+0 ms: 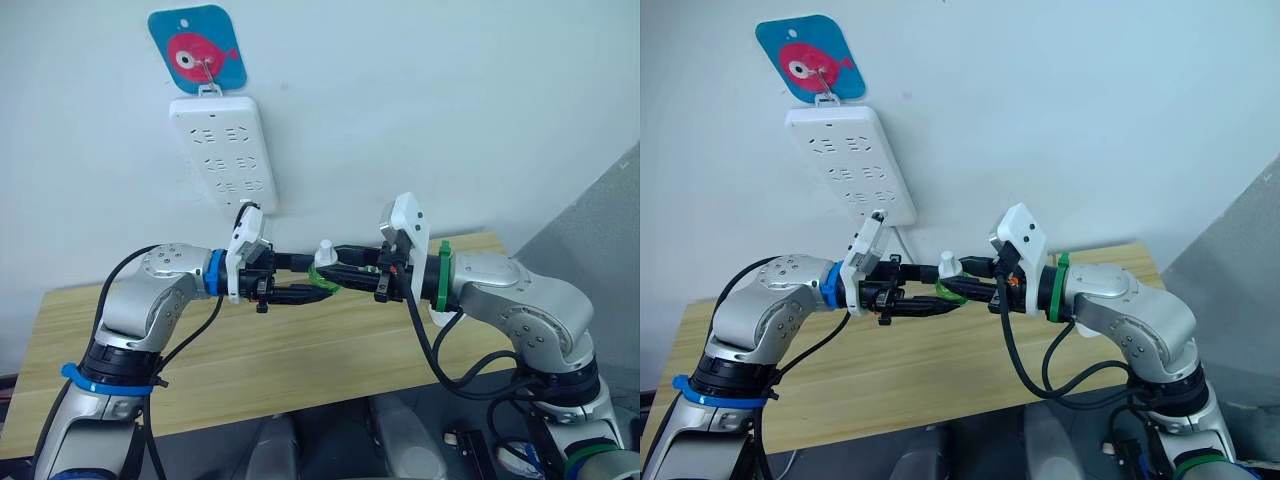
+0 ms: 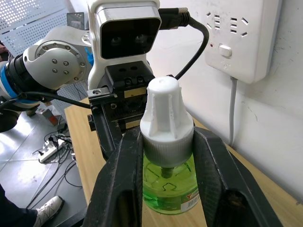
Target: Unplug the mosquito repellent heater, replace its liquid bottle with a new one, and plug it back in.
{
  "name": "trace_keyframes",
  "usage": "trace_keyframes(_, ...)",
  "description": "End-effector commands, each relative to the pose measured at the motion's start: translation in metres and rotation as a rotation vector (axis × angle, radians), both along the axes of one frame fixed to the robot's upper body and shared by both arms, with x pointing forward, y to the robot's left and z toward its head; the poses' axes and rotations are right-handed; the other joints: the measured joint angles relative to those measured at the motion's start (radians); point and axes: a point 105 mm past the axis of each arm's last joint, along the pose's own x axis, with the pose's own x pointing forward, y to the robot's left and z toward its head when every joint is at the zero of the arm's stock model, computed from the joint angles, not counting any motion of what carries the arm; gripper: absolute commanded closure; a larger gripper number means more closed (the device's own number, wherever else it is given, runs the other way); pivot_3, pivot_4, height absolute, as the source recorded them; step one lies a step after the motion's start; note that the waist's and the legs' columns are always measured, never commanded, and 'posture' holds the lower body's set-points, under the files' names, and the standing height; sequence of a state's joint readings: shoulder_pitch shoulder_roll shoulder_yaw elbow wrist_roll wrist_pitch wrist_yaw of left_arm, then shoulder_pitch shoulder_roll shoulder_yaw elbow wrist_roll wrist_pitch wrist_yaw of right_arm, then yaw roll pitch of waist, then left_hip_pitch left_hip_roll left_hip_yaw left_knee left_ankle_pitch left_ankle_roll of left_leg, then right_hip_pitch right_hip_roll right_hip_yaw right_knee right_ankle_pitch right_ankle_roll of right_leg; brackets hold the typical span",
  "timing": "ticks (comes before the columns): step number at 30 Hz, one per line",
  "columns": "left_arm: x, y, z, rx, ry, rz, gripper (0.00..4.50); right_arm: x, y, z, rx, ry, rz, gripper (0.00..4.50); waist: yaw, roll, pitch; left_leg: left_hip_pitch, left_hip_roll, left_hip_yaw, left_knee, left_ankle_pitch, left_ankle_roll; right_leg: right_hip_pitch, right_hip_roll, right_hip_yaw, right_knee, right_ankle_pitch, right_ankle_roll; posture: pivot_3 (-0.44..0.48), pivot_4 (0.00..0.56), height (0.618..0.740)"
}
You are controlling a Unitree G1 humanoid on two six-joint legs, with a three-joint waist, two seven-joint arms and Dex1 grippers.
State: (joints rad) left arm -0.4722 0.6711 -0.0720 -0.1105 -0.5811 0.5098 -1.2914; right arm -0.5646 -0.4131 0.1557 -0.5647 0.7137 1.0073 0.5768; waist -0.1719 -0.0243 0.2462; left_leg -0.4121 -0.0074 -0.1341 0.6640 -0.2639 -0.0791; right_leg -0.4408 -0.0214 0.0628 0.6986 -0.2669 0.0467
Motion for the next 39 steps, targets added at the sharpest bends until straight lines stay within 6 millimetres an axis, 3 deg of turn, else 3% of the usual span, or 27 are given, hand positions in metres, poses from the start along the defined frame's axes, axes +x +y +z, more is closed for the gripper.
trace_keyframes(1,-0.001,-0.001,0.007,-0.024,-0.076,-0.007,2.27,-0.011,0.003,0.009,0.017,-0.046,0.062,3.38,0.000,0.002,-0.006,0.000,0.000,0.000,0.000,0.000,0.000,0.000,0.000,0.000,0.000,0.000,0.000,-0.200,0.177,0.740)
trace_keyframes(11,0.006,0.000,-0.003,-0.050,-0.119,0.077,2.27,-0.005,-0.011,0.015,-0.013,-0.113,0.001,0.01,0.001,0.002,-0.015,0.004,0.000,0.000,0.000,-0.002,0.004,0.004,0.000,0.001,0.000,0.000,0.000,-0.201,0.173,0.740)
trace_keyframes(18,0.017,-0.008,-0.003,-0.118,-0.155,0.210,2.27,-0.005,-0.022,0.020,0.001,-0.214,-0.123,0.00,0.003,0.002,-0.024,0.004,0.000,0.000,0.000,-0.002,0.004,0.004,0.000,0.001,0.000,0.000,0.000,-0.201,0.165,0.740)
trace_keyframes(28,0.025,-0.019,0.000,-0.167,-0.270,0.323,2.27,0.012,0.011,0.021,0.155,-0.269,-0.363,0.00,0.000,0.003,-0.039,0.015,0.000,0.001,-0.002,-0.002,0.004,0.016,0.001,0.003,-0.001,0.000,0.000,-0.206,0.157,0.740)
trace_keyframes(33,0.026,-0.018,0.000,-0.174,-0.271,0.334,2.27,0.019,0.011,0.022,0.187,-0.276,-0.408,0.00,0.005,0.003,-0.039,0.016,0.000,0.000,-0.001,-0.002,0.004,0.018,0.001,0.002,-0.002,0.000,0.000,-0.197,0.149,0.740)
trace_keyframes(36,0.027,-0.017,0.000,-0.171,-0.275,0.339,2.27,0.021,0.010,0.023,0.211,-0.269,-0.426,0.56,0.003,0.003,-0.040,0.017,0.000,0.000,-0.001,-0.002,0.004,0.018,0.001,0.002,-0.002,0.000,0.000,-0.197,0.149,0.740)
trace_keyframes(39,0.027,-0.017,0.000,-0.174,-0.275,0.341,2.27,0.021,0.010,0.022,0.213,-0.267,-0.422,1.57,0.002,0.003,-0.040,0.017,0.000,0.000,-0.002,-0.002,0.004,0.018,0.001,0.002,-0.002,0.000,0.000,-0.197,0.149,0.740)
